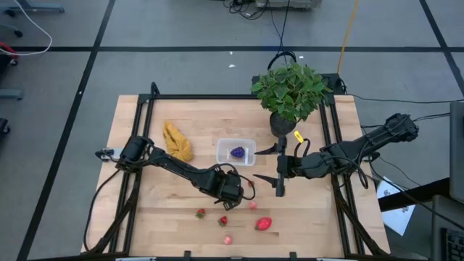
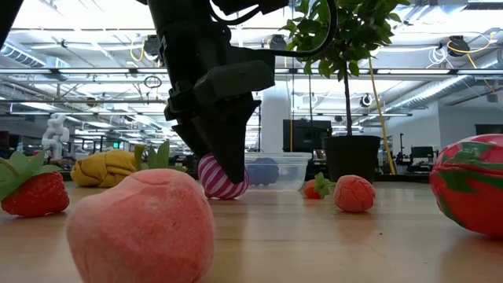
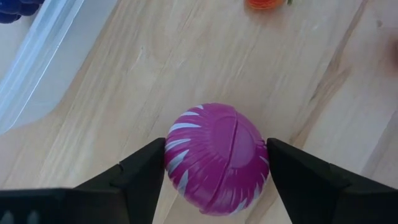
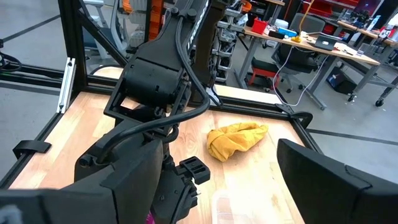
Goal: Pick and placing Produce into tupperware
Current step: Put the purple onion into the transparent bin
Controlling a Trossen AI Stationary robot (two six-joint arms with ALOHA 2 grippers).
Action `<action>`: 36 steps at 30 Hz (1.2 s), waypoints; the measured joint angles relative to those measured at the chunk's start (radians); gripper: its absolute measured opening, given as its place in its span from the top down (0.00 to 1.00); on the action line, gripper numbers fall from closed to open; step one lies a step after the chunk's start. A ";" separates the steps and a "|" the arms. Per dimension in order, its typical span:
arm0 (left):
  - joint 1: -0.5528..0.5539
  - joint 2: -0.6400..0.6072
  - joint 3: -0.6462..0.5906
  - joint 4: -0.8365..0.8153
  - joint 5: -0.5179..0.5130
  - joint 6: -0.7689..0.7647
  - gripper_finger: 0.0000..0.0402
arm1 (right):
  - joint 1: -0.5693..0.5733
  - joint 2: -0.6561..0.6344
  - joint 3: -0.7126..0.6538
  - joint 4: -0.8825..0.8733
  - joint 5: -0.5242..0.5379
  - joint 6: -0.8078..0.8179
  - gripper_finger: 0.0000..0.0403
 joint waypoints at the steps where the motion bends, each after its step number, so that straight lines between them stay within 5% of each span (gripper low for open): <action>1: 0.000 -0.003 0.000 -0.003 0.009 0.000 0.33 | 0.000 0.000 0.000 0.000 0.000 0.000 0.23; 10: -0.024 -0.114 -0.001 -0.014 -0.032 0.021 0.33 | 0.000 0.000 0.000 -0.001 0.000 0.006 0.23; 24: 0.024 -0.260 -0.001 -0.152 -0.351 0.186 0.33 | 0.000 0.000 0.000 -0.001 0.000 0.006 0.23; 36: 0.163 -0.259 -0.091 -0.047 -0.291 0.303 0.33 | 0.000 0.000 0.000 0.000 0.000 -0.029 0.23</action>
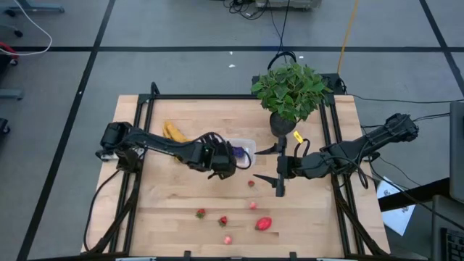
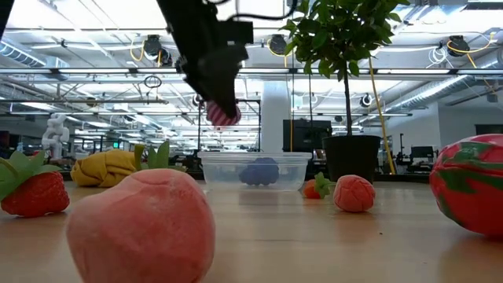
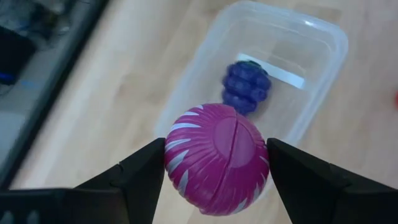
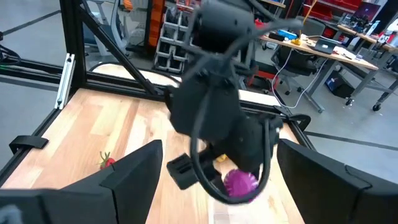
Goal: Pick and placing Produce into tupperware
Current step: Put the purple onion into the transparent bin
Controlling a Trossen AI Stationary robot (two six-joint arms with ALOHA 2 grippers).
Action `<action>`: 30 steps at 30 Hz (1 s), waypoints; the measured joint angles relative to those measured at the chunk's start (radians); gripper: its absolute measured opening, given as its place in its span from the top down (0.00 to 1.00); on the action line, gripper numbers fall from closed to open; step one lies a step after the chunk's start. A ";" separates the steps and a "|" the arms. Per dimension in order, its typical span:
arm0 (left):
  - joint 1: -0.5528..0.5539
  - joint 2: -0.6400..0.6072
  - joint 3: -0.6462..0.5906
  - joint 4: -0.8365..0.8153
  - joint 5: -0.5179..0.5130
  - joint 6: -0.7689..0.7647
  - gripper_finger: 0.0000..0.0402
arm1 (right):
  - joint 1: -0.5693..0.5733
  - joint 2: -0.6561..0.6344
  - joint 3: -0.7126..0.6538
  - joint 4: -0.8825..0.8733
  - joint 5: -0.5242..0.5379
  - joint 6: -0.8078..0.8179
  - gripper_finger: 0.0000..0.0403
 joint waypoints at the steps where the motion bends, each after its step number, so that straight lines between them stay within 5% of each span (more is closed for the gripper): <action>1: 0.007 0.000 -0.014 0.026 0.029 0.024 0.33 | 0.000 0.000 0.000 0.000 0.000 -0.001 0.23; 8: 0.058 0.001 -0.067 0.148 0.140 0.121 0.33 | 0.000 0.000 0.000 0.000 0.000 -0.024 0.23; 30: 0.148 0.069 -0.069 0.209 0.202 0.166 0.33 | 0.000 0.000 0.000 0.000 0.000 -0.043 0.23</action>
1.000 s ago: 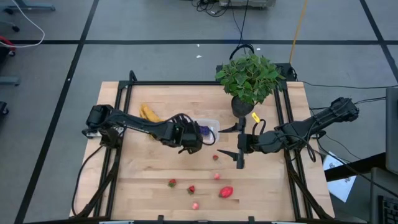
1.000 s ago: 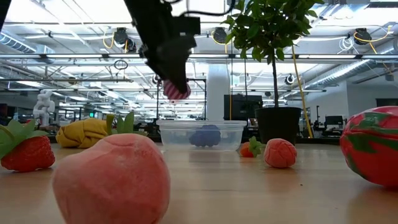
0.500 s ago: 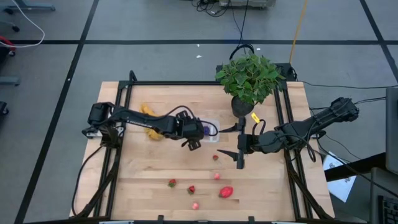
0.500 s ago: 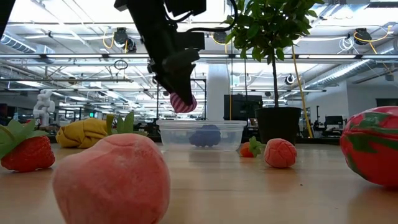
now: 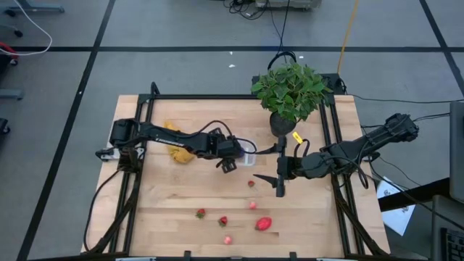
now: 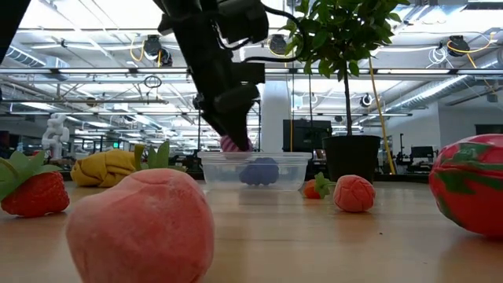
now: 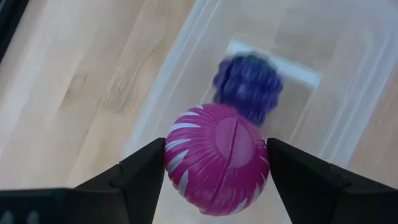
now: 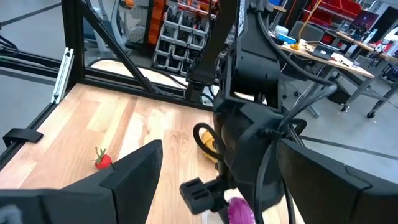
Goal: Pick and placing Produce into tupperware
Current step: Put the purple onion into the transparent bin
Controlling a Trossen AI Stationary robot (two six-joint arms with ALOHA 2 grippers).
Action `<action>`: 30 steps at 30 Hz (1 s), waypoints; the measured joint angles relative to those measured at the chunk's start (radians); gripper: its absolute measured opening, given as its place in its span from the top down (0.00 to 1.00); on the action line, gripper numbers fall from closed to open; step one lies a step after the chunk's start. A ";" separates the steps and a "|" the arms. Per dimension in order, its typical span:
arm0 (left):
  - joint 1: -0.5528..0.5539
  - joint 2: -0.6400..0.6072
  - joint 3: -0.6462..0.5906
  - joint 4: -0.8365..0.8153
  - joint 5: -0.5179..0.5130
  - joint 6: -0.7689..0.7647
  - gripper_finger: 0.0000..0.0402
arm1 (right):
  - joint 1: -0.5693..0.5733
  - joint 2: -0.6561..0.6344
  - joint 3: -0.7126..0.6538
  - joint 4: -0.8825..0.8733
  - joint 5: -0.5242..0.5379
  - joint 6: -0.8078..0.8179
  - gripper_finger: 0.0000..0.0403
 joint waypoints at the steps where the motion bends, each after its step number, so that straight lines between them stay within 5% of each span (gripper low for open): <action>1: 0.000 0.003 0.000 0.001 0.000 0.002 0.33 | 0.000 0.000 0.000 0.000 0.000 0.000 0.23; 30: 0.009 0.027 0.001 -0.043 0.016 -0.053 0.33 | 0.000 0.000 0.000 -0.001 0.000 0.001 0.23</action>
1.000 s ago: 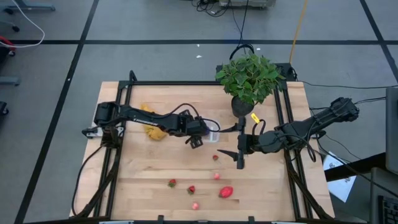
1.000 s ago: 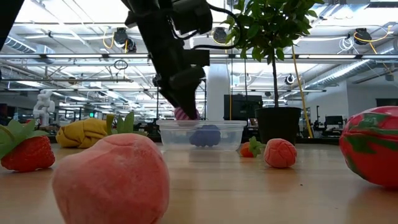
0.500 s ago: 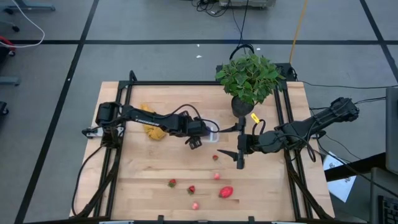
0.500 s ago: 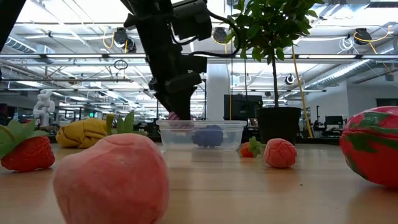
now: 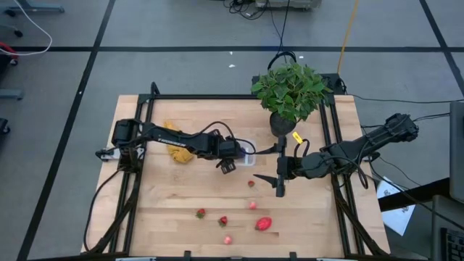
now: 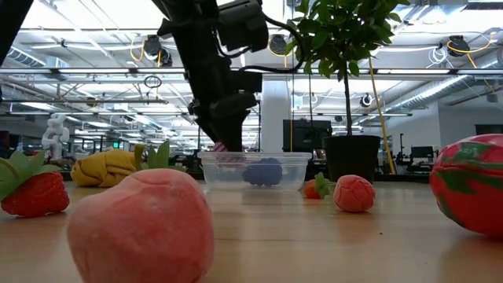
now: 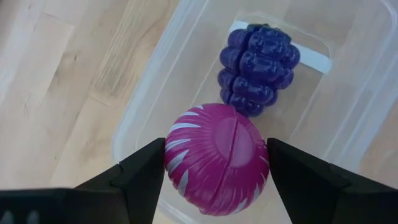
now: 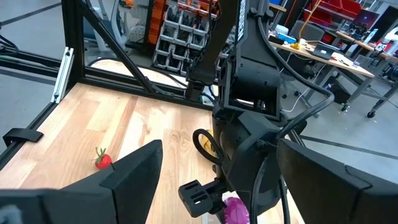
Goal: Pick and placing Produce into tupperware
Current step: Put the purple onion into the transparent bin, then put the bottom left red strawberry into the transparent bin
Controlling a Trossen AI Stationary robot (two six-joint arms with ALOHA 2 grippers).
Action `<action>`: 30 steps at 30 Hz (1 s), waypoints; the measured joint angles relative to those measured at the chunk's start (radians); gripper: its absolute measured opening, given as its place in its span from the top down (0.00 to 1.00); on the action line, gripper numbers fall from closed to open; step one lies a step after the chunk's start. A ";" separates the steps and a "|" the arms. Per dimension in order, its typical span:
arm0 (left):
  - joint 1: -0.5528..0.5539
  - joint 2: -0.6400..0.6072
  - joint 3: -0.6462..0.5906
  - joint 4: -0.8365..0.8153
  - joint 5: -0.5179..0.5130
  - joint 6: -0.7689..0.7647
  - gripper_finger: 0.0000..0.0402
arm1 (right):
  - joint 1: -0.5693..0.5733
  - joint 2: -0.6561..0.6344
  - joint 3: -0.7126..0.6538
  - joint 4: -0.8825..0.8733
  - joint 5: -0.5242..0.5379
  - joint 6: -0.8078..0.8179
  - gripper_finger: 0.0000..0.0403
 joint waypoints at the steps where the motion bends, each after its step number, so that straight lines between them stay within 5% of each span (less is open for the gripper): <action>1: 0.000 0.004 0.000 0.001 0.000 0.000 0.33 | 0.000 0.000 0.000 0.000 0.000 0.000 0.23; 16: 0.014 0.027 0.000 0.014 0.007 -0.003 0.32 | 0.000 0.000 0.000 0.000 0.000 0.000 0.23; 30: 0.013 0.016 0.000 0.020 0.009 0.002 0.08 | 0.000 0.000 0.000 0.000 0.000 0.000 0.23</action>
